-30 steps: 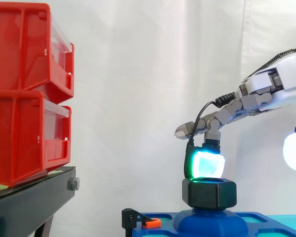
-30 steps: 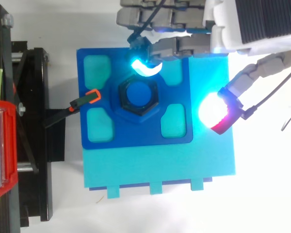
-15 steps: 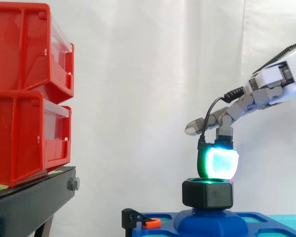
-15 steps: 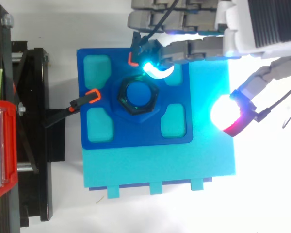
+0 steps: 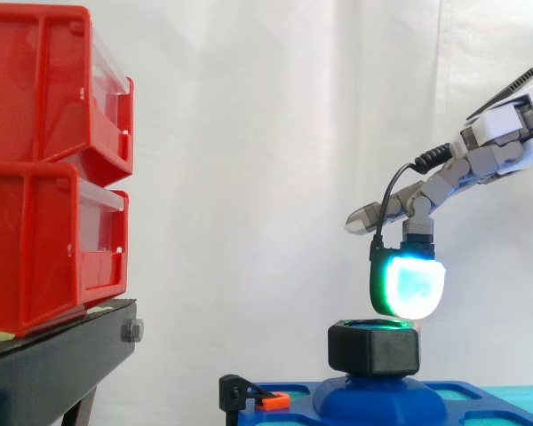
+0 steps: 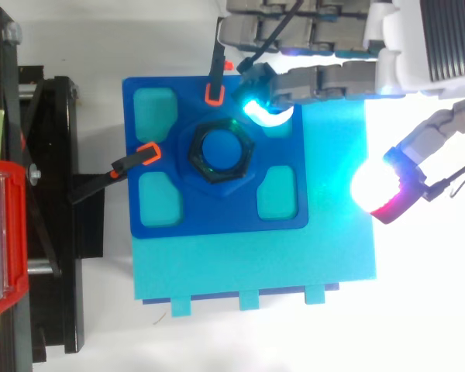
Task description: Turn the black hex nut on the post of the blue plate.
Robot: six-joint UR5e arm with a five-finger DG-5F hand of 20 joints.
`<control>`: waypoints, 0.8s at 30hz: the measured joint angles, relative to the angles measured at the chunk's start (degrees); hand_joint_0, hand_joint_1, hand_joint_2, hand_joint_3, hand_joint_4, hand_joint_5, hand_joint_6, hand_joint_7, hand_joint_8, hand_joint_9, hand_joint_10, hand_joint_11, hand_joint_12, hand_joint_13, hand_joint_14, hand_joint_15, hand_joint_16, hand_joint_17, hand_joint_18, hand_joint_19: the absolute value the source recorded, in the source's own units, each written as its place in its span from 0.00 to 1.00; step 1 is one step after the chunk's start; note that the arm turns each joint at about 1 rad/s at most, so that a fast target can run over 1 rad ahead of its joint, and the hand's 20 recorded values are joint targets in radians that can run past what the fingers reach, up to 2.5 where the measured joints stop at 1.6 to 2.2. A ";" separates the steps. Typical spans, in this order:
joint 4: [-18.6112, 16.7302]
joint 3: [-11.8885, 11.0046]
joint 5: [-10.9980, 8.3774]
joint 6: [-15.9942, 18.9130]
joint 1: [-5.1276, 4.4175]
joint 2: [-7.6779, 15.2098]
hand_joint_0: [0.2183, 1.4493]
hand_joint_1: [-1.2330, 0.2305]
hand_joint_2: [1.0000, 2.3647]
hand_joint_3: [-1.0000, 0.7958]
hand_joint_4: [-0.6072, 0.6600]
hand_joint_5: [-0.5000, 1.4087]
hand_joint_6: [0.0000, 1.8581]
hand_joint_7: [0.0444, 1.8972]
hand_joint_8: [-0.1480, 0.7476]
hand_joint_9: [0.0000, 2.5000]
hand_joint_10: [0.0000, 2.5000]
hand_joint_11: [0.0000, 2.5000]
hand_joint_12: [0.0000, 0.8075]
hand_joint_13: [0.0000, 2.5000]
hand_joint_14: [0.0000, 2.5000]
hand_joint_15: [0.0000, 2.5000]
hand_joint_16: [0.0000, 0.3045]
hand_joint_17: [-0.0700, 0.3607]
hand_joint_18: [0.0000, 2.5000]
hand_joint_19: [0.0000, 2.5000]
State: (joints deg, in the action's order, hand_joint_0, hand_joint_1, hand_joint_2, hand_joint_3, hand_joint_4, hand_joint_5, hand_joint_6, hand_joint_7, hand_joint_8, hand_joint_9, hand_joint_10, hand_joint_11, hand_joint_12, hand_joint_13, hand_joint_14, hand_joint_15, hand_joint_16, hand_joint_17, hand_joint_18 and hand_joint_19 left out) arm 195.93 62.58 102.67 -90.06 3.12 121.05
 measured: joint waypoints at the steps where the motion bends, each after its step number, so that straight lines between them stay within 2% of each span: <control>1: 0.06 0.00 -0.14 0.00 -0.11 -0.02 0.13 0.44 0.00 0.28 0.61 0.11 0.27 0.38 0.38 0.00 0.00 0.00 0.46 0.00 0.00 0.00 0.18 0.46 0.00 0.01; 7: 0.04 -0.01 -1.23 0.62 -0.55 -0.85 0.15 0.38 0.00 0.28 0.57 0.10 0.27 0.37 0.37 0.00 0.00 0.00 0.44 0.00 0.00 0.00 0.18 0.45 0.00 0.02; 10: -0.07 -0.44 -2.51 2.98 -0.71 -1.23 0.15 0.36 0.00 0.28 0.56 0.10 0.27 0.36 0.36 0.00 0.00 0.00 0.43 0.00 0.00 0.00 0.17 0.44 0.00 0.01; 14: -0.53 -2.36 -3.52 7.12 -0.81 -1.34 0.17 0.35 0.00 0.28 0.55 0.10 0.27 0.35 0.35 0.00 0.00 0.00 0.42 0.00 0.00 0.00 0.17 0.43 0.00 0.01; 19: -3.90 -3.45 -3.88 10.54 -1.05 -1.28 0.16 0.34 0.00 0.28 0.52 0.10 0.27 0.34 0.34 0.00 0.00 0.00 0.42 0.00 0.00 0.00 0.17 0.44 0.00 0.00; 24: -6.88 -2.98 -3.94 11.17 -1.65 -0.66 0.13 0.33 0.00 0.28 0.50 0.10 0.27 0.33 0.35 0.00 0.00 0.00 0.44 0.00 0.00 0.00 0.19 0.46 0.00 0.00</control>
State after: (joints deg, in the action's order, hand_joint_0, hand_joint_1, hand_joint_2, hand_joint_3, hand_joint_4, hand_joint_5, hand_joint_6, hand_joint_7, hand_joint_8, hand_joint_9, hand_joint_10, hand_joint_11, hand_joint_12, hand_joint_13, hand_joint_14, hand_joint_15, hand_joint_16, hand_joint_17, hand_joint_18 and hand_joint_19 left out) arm 189.05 59.60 98.73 -78.89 1.47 120.39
